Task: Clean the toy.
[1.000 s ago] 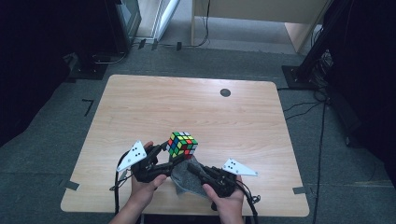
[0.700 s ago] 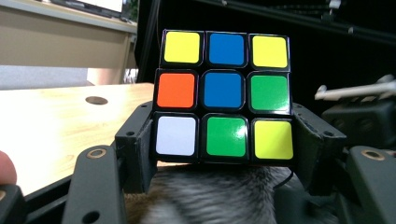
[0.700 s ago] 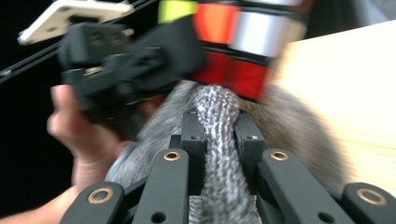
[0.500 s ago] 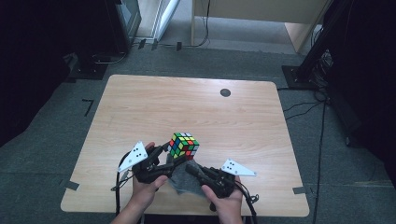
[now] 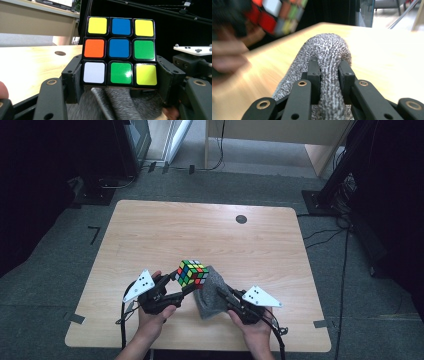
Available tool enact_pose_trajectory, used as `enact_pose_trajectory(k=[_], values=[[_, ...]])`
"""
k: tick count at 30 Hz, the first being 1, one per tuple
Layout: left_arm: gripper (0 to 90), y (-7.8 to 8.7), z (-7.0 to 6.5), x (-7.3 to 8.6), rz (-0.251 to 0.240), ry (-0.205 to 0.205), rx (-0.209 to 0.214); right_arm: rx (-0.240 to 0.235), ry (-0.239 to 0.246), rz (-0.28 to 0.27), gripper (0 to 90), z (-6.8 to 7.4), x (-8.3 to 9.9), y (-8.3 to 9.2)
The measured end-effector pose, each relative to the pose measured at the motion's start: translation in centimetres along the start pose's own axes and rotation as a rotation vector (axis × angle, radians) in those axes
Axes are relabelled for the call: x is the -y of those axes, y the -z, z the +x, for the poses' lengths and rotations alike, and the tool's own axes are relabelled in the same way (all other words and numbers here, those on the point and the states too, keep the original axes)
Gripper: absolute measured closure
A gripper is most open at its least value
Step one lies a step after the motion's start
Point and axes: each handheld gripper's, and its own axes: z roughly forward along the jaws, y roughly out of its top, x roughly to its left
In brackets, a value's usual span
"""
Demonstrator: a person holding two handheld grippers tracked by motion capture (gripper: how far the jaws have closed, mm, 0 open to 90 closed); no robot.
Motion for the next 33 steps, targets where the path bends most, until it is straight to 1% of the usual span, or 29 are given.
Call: enact_pose_trajectory(k=[1,2,3,4,5,6,8,9,10,11,12,14,16,17,19,22,24,27,29,31,33], values=[[34.8,0.0,0.0,0.0,0.004,-0.003,-0.001,-0.011,0.039,0.032,74.5,-0.4,-0.1,-0.2],[34.8,-0.1,0.0,0.1,0.008,-0.007,-0.006,-0.016,0.053,0.070,73.6,-0.7,0.0,-0.5],[34.8,-0.1,0.0,0.1,0.011,-0.008,-0.008,-0.015,0.039,0.107,71.8,-1.1,0.1,-0.7],[34.8,-0.1,0.0,0.1,0.013,-0.009,-0.009,-0.008,0.023,0.126,70.7,-1.3,0.3,-0.8],[34.8,-0.1,0.1,0.1,0.018,-0.012,-0.009,0.005,0.002,0.147,67.6,-1.5,0.5,-0.9],[34.8,-0.1,0.1,0.2,0.018,-0.012,-0.009,0.016,-0.003,0.170,62.6,-1.6,0.7,-1.0],[34.7,-0.2,0.2,0.2,0.021,-0.008,-0.012,0.054,0.012,0.186,52.3,-1.7,0.9,-1.0],[34.7,-0.2,0.3,0.2,0.022,-0.006,-0.011,0.077,0.019,0.177,48.6,-1.8,0.9,-0.9],[34.8,-0.2,0.4,0.2,0.026,-0.001,-0.010,0.075,0.016,0.168,46.1,-2.0,0.9,-0.8],[34.8,-0.2,0.4,0.2,0.031,0.002,-0.011,0.069,0.016,0.155,41.7,-2.1,0.8,-0.6],[34.7,-0.2,0.6,0.2,0.042,0.005,-0.009,0.067,0.024,0.143,39.6,-2.2,0.6,-0.5],[34.7,-0.4,0.7,0.2,0.055,0.021,-0.003,0.023,0.046,0.105,36.3,-2.2,0.2,0.0],[34.7,-0.6,0.9,0.2,0.081,0.033,0.008,-0.021,0.091,0.065,33.5,-1.7,-0.6,0.5],[34.7,-0.7,0.9,0.2,0.090,0.038,0.013,-0.043,0.131,0.041,33.1,-1.2,-1.0,0.7],[34.8,-0.9,0.9,0.2,0.114,0.046,0.033,-0.050,0.191,0.011,32.3,-0.1,-1.4,0.9],[34.7,-1.2,0.7,0.2,0.147,0.054,0.053,-0.054,0.268,-0.014,30.8,1.3,-1.6,1.0],[34.7,-1.4,0.7,0.2,0.165,0.060,0.061,-0.054,0.300,-0.020,27.7,2.1,-1.6,0.9],[34.7,-1.8,0.7,0.3,0.198,0.075,0.067,-0.039,0.340,-0.027,23.8,2.9,-1.6,0.8],[34.7,-2.0,0.6,0.4,0.215,0.077,0.071,-0.020,0.354,-0.033,21.6,3.2,-1.6,0.7],[34.7,-2.1,0.3,0.5,0.228,0.060,0.087,-0.014,0.359,-0.037,20.4,3.2,-1.6,0.6],[34.7,-2.3,0.0,0.4,0.237,0.058,0.099,-0.006,0.367,-0.039,19.5,3.3,-1.5,0.4]])
